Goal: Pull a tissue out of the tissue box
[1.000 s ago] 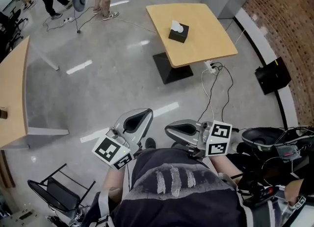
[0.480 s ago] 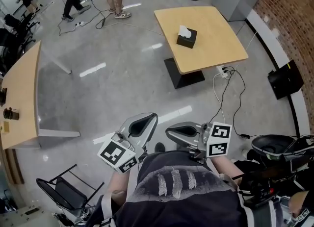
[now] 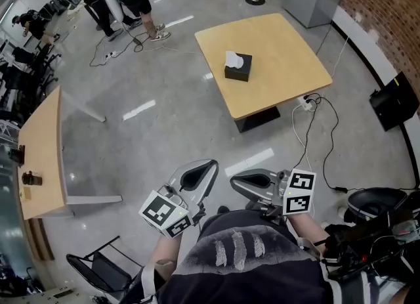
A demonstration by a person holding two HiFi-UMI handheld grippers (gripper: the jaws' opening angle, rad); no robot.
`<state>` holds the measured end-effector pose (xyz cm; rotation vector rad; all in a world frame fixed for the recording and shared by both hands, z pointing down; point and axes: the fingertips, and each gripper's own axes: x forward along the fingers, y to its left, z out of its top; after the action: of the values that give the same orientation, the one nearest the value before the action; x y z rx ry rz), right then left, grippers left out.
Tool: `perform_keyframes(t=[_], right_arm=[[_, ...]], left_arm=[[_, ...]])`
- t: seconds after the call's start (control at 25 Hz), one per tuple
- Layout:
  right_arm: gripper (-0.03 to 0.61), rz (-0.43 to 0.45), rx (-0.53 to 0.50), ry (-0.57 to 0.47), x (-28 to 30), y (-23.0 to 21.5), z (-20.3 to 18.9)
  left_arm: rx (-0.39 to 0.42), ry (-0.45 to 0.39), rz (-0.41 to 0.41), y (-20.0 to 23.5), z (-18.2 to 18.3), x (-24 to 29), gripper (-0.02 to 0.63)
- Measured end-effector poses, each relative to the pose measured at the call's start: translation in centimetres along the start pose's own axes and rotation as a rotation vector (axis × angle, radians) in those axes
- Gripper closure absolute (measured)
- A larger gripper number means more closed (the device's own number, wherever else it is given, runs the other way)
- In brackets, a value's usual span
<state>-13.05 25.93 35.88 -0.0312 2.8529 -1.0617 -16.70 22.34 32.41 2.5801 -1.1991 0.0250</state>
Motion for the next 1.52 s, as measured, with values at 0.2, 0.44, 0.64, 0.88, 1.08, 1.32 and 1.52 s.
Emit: perform_keyframes(t=[0.2, 0.44, 0.64, 0.88, 1.08, 1.32, 1.52], right_arm=[[0.58, 0.019, 0.0, -0.02, -3.2, -2.4, 2.4], [0.58, 0.074, 0.008, -0.009, -6.9, -4.3, 4.9], [0.58, 0.099, 0.015, -0.015, -10.7, -6.5, 6.5], [0.58, 0.098, 0.067, -0.052, -11.5, -7.0, 7.2], [0.58, 0.069, 0.073, -0.071, -12.4, -7.5, 7.6], [0.58, 0.011, 0.057, -0.056, -12.3, -9.2, 8.0], [0.58, -0.035, 0.068, -0.032, -11.3, -11.4, 8.4]], left_arm=[[0.017, 0.012, 0.004, -0.9, 0.7, 4.6, 0.611], [0.029, 0.022, 0.024, -2.2, 1.6, 9.9, 0.611], [0.038, 0.035, 0.053, -3.2, 1.6, 14.2, 0.611], [0.057, 0.062, 0.02, -4.0, 1.8, 15.5, 0.611], [0.097, 0.068, -0.007, -4.7, 2.0, 16.8, 0.611], [0.07, 0.057, -0.007, -2.0, 1.8, 17.4, 0.611], [0.048, 0.033, -0.03, 0.5, 2.3, 18.7, 0.611]])
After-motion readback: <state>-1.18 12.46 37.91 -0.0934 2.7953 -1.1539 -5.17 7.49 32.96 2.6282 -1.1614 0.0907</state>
